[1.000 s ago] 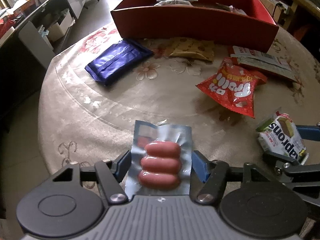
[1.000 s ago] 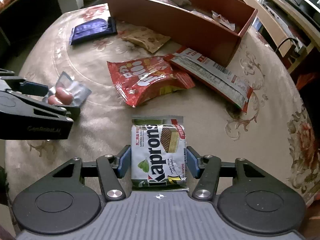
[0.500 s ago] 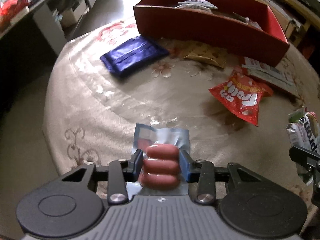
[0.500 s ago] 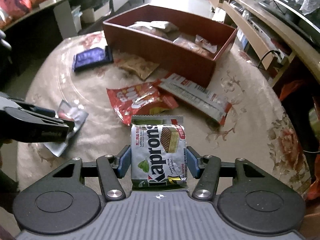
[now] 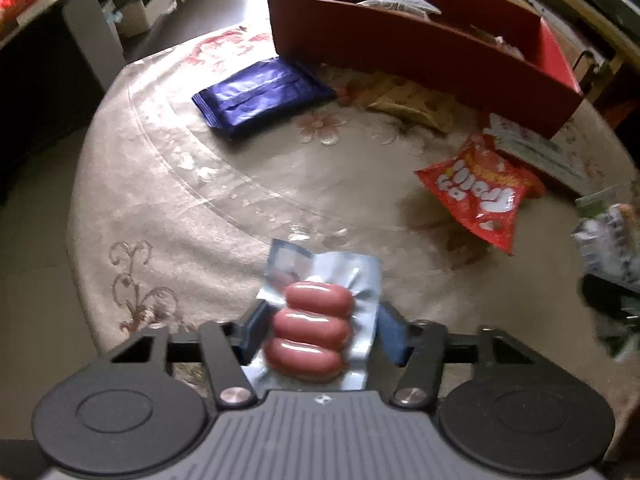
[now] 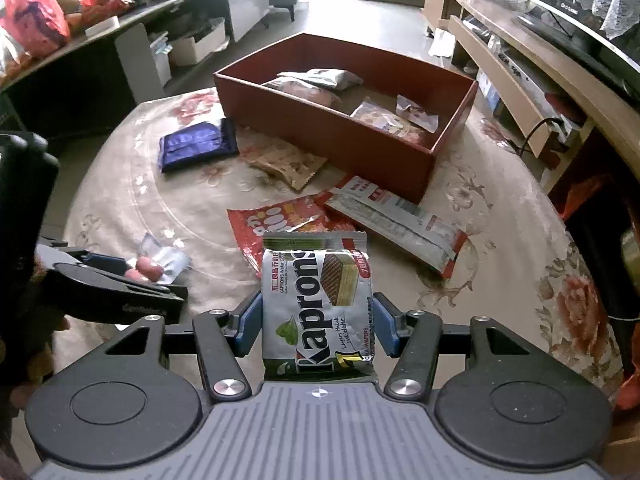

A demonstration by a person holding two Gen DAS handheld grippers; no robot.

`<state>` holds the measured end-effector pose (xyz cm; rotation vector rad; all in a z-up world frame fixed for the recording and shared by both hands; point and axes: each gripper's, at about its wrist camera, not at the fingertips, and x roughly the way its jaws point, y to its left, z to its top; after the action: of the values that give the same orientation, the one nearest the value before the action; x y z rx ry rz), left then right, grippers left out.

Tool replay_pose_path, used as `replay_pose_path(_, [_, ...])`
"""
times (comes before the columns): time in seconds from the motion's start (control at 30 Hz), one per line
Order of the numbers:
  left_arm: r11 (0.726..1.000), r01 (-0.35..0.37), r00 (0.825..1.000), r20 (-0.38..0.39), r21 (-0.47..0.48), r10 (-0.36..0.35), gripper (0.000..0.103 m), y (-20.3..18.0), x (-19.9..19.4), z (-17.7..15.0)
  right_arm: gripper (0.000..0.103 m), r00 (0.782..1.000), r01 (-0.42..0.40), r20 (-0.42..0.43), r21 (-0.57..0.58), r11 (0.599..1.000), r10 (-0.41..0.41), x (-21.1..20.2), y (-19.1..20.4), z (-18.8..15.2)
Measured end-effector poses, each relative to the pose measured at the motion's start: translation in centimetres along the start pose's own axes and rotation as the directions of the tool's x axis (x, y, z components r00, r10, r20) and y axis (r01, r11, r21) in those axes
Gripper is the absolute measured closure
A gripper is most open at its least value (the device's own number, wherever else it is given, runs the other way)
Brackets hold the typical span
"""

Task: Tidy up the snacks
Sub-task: 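Lift both held snacks and carry them over the red box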

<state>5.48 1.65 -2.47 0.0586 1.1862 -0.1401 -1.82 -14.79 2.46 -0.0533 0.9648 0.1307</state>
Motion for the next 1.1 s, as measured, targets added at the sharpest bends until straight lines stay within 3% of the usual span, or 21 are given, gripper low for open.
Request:
replay_pose_path(0.23, [0.998,0.047,0.999,0.003,-0.047,-0.047,0.047,1.2,-0.7,0.5,0.039,1.000,-0.006,-0.007,-0.006,1.000,0.006,0.5,0.8,0.4])
replay_pose_path(0.37, [0.997,0.054,0.998,0.032,-0.046,-0.052,0.057,0.9,-1.5,1.4,0.039,1.000,-0.007,0.003,-0.001,1.000,0.007,0.2,0.7,0.6])
replay_pose_path(0.5, [0.998,0.057,0.998,0.042,-0.028,-0.056,0.059,0.6,-1.6,2.0,0.039,1.000,0.002,0.009,0.016,1.000,-0.002,0.3,0.2,1.0])
replay_pose_path(0.67, [0.998,0.060,0.998,0.035,-0.015,-0.060,0.053,0.7,-0.7,2.3,0.039,1.000,0.008,0.001,0.029,1.000,-0.008,0.5,-0.2,1.0])
replay_pose_path(0.73, [0.999,0.053,0.999,0.011,-0.008,-0.053,0.046,0.5,0.0,2.3,0.039,1.000,0.007,-0.001,0.029,1.000,-0.007,0.6,-0.1,1.1])
replay_pose_path(0.8, [0.999,0.039,0.999,0.005,-0.023,-0.038,0.032,0.9,0.4,2.2,0.039,1.000,0.003,-0.003,0.024,1.000,-0.003,0.7,0.1,1.1])
replay_pose_path(0.9, [0.998,0.022,1.000,-0.021,-0.051,-0.023,0.023,1.7,0.8,1.5,0.039,1.000,-0.005,-0.008,0.013,1.000,0.005,0.7,0.3,1.0])
replay_pose_path(1.0, [0.998,0.010,1.000,-0.012,-0.054,-0.011,0.021,1.6,0.9,0.9,0.039,1.000,-0.010,-0.010,0.007,1.000,0.010,0.7,0.3,0.9])
replay_pose_path(1.1, [0.999,-0.026,1.000,0.013,-0.042,0.027,0.032,0.7,0.7,0.3,0.039,1.000,-0.016,-0.006,-0.001,1.000,0.016,0.5,0.4,1.0])
